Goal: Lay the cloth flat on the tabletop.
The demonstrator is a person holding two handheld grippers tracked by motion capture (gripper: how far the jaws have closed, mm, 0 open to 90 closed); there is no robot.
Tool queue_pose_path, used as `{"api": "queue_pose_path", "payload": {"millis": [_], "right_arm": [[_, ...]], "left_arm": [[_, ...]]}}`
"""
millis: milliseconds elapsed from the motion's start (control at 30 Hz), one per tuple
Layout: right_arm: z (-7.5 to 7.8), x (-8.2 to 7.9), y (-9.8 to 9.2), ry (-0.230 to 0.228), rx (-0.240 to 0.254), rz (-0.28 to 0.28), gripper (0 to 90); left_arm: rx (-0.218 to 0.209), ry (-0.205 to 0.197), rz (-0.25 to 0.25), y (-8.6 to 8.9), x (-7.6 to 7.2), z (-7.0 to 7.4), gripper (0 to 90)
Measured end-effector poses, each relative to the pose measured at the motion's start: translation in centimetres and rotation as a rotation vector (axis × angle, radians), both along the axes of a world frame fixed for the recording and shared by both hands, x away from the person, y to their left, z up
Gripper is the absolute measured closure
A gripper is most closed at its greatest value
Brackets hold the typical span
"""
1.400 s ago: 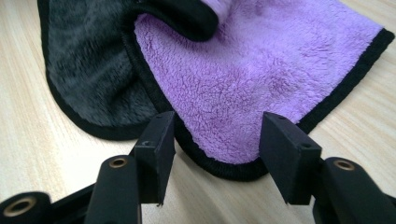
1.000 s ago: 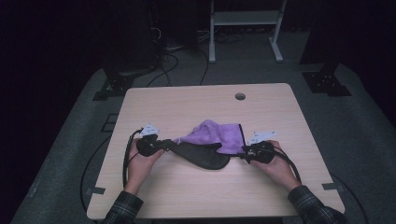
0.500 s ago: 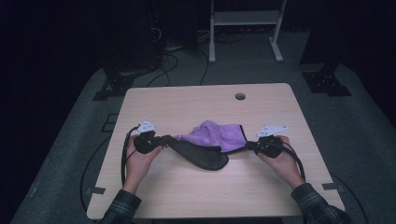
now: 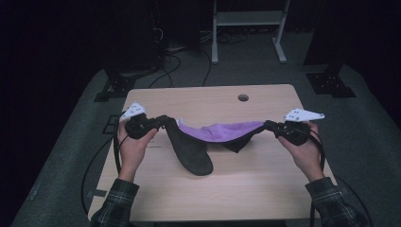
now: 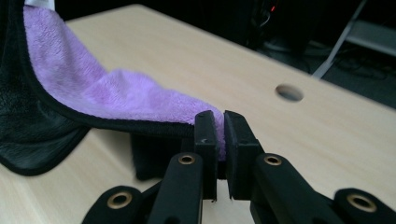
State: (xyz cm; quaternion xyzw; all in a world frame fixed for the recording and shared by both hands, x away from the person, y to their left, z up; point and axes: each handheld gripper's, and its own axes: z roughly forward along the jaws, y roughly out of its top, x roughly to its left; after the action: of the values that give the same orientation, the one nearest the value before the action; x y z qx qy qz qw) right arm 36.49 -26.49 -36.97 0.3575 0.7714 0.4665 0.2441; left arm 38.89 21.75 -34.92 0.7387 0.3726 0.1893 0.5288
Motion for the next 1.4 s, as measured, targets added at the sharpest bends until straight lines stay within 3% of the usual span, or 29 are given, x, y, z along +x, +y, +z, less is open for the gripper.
{"api": "queue_pose_path", "payload": {"millis": [467, 633, 867, 1000, 1200, 1400], "right_arm": [[5.9, 1.1, -1.1, -0.134, 0.027, -0.066, 84.2], [7.8, 2.4, -1.2, -0.167, 0.042, -0.093, 84.2], [11.3, 4.3, -1.3, -0.229, 0.072, -0.128, 84.2], [11.6, 4.6, -1.3, -0.231, 0.067, -0.124, 84.2], [8.8, 5.0, -1.4, -0.175, 0.066, -0.119, 84.1], [6.6, 4.7, -1.5, -0.135, 0.071, -0.101, 84.1]], "left_arm": [[-0.064, -0.126, 0.023, 0.6, 1.8, 6.3, 83.1], [-0.113, -0.145, 0.031, 0.7, 3.4, 8.1, 83.1], [-0.131, -0.209, 0.04, 0.3, 4.7, 11.0, 83.1], [-0.112, -0.197, 0.033, 0.0, 4.9, 10.4, 83.1], [-0.132, -0.124, 0.022, -0.1, 5.4, 7.1, 83.1], [-0.119, -0.089, 0.009, 0.0, 5.0, 5.2, 83.1]]}}
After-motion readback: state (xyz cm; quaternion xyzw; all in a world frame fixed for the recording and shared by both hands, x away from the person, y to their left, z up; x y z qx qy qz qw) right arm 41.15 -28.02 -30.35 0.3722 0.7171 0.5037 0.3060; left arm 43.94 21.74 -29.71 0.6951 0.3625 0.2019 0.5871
